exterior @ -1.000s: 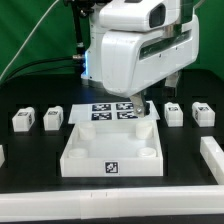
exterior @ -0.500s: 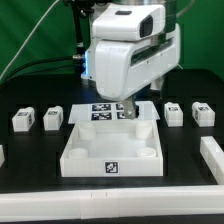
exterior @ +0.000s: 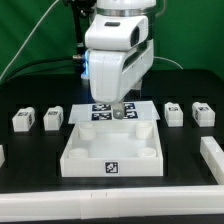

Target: Assemble one leg

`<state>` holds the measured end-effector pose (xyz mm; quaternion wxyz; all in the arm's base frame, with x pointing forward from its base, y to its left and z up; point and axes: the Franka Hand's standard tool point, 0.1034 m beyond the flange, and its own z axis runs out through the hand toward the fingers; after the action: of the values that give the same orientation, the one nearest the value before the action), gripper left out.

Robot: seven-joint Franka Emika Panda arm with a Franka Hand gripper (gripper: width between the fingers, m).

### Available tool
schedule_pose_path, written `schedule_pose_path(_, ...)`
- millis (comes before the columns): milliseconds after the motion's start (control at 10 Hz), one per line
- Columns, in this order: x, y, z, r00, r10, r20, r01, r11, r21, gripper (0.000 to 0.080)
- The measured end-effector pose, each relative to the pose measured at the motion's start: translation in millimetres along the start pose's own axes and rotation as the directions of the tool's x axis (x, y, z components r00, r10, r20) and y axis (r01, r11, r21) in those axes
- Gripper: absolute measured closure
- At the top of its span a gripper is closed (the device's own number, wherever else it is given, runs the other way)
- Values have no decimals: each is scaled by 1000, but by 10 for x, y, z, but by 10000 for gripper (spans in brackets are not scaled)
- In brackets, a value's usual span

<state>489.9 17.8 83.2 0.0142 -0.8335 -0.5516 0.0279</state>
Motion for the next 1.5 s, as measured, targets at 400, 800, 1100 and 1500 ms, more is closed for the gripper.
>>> schedule_pose_path(400, -140, -193, 140, 975, -223, -1, 223, 975, 4, 150)
schedule_pose_path(800, -331, -588, 331, 929, -369, 6, 368, 928, 53, 150)
schedule_pose_path(1100, -355, -612, 365, 931, -364, 6, 363, 930, 63, 150)
schedule_pose_path(1500, -295, -624, 549, 933, -360, -3, 359, 930, 83, 150)
